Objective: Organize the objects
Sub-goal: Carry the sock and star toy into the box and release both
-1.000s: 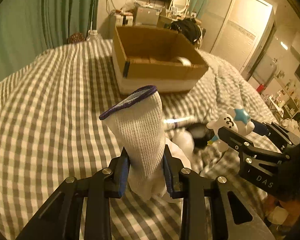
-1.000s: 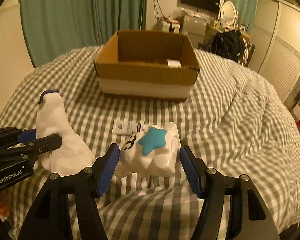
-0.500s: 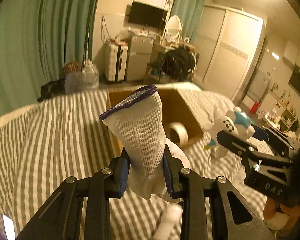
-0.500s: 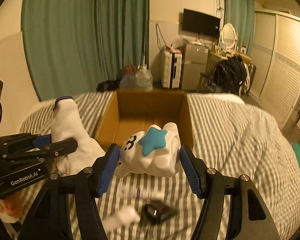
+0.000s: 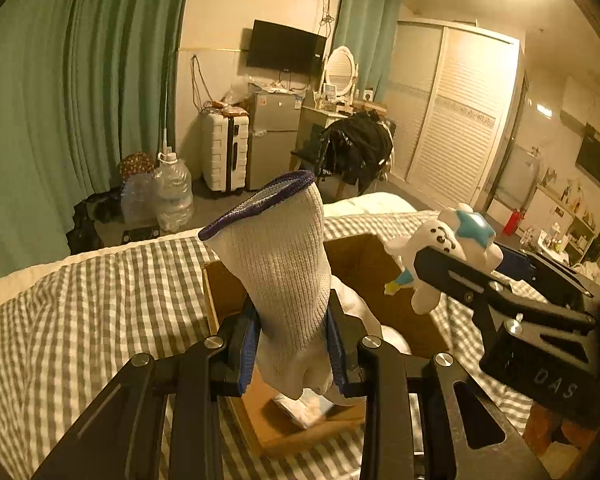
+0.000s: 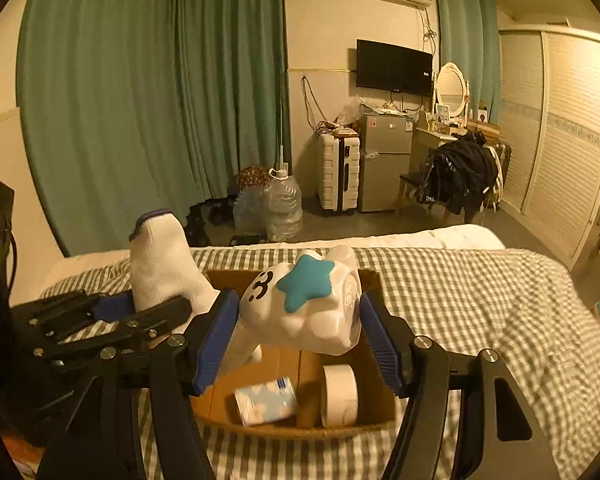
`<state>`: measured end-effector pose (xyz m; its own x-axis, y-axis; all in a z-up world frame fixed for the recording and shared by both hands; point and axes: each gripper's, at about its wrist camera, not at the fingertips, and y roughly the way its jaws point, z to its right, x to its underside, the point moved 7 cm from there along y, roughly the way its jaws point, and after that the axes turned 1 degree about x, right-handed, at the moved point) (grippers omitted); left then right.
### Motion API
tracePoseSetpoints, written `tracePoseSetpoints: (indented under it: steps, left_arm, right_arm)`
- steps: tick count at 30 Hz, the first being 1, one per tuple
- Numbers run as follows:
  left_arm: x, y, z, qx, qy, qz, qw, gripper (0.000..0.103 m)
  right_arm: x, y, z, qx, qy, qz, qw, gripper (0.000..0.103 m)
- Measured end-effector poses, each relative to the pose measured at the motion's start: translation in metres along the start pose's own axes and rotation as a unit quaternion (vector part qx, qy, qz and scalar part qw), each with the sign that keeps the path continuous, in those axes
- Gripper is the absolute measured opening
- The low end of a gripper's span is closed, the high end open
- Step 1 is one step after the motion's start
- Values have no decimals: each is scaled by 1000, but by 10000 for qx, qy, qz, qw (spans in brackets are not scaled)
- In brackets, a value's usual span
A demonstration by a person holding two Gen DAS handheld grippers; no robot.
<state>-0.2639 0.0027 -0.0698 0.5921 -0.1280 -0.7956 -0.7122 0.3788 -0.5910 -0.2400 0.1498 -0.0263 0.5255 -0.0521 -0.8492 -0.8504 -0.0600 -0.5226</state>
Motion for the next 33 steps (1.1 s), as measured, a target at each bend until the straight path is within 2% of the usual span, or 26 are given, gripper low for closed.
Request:
tracePoseSetpoints:
  steps: [3, 10, 14, 20, 23, 25, 27, 33]
  left_arm:
    - [8, 20, -8, -27, -8, -167, 9999, 31]
    - [29, 52, -12, 113, -49, -510, 9986, 30]
    - [39, 63, -7, 176, -17, -655, 9977, 31]
    - [43, 65, -1, 154, 91, -644, 9978, 31]
    - [42, 66, -2, 132, 28, -670, 9977, 41]
    - [39, 64, -4, 127, -10, -646, 9978, 62]
    - [39, 55, -6, 39, -18, -576, 9983, 75]
    - [37, 26, -6, -1, -192, -452, 9988, 79]
  right_arm:
    - [7, 25, 3, 52, 107, -47, 9999, 63]
    - [29, 81, 14, 138, 348, -457, 9983, 63]
    - [36, 96, 21, 248, 376, -534, 9976, 63]
    - [46, 104, 31, 219, 528, -594, 9966, 63]
    - [47, 107, 37, 154, 625, -607, 9961, 64]
    - [45, 104, 40, 204, 638, -559, 9962, 74]
    - [40, 93, 44, 260, 668, -412, 9966, 79]
    - [35, 43, 52, 248, 836, -201, 9960, 80]
